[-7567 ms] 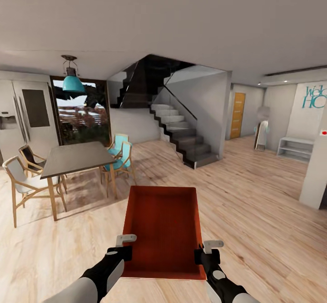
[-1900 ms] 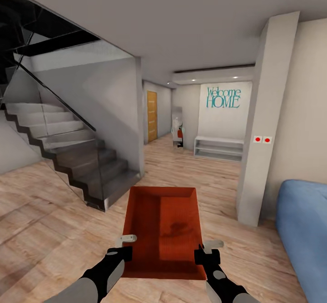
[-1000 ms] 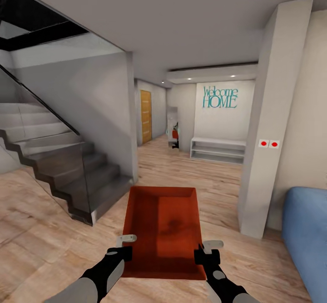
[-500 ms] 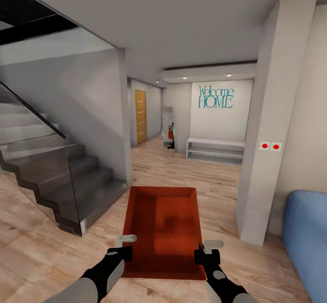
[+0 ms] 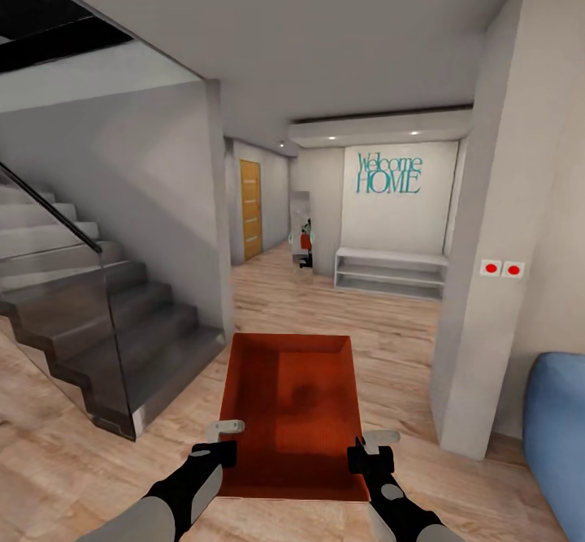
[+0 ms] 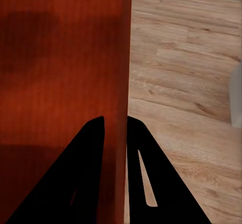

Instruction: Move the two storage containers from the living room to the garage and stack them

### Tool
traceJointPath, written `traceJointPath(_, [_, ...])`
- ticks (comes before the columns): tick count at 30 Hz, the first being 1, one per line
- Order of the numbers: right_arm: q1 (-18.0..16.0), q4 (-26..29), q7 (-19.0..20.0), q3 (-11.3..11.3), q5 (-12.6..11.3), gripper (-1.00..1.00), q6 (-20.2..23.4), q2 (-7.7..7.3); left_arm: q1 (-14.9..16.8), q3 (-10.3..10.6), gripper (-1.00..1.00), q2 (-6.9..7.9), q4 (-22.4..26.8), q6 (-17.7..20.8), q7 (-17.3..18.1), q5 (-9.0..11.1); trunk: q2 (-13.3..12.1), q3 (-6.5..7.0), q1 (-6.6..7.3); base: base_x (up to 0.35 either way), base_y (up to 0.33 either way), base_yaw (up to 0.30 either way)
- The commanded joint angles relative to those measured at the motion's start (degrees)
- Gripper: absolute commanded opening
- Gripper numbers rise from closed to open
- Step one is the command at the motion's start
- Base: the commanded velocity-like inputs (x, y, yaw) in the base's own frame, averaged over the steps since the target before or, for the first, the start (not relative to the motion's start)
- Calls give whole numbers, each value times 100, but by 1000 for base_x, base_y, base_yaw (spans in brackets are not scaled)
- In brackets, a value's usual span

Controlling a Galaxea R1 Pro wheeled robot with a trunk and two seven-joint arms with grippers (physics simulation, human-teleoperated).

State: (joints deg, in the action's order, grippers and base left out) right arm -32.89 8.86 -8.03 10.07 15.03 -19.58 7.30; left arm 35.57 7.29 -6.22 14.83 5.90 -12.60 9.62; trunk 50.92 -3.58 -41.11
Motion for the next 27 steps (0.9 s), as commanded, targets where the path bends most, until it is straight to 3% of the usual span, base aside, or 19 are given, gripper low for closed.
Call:
traceJointPath(1, [-7,1,-14,197,61,-100,-19,1,3,-52,-100,51,20,42,-94,-57,7,-9,-4,321,0,0])
traceJointPath(27, [-7,1,-14,197,61,-100,-20,-1,2,-52,-100,51,-3,42,-94,-57,7,-9,-4,321,0,0])
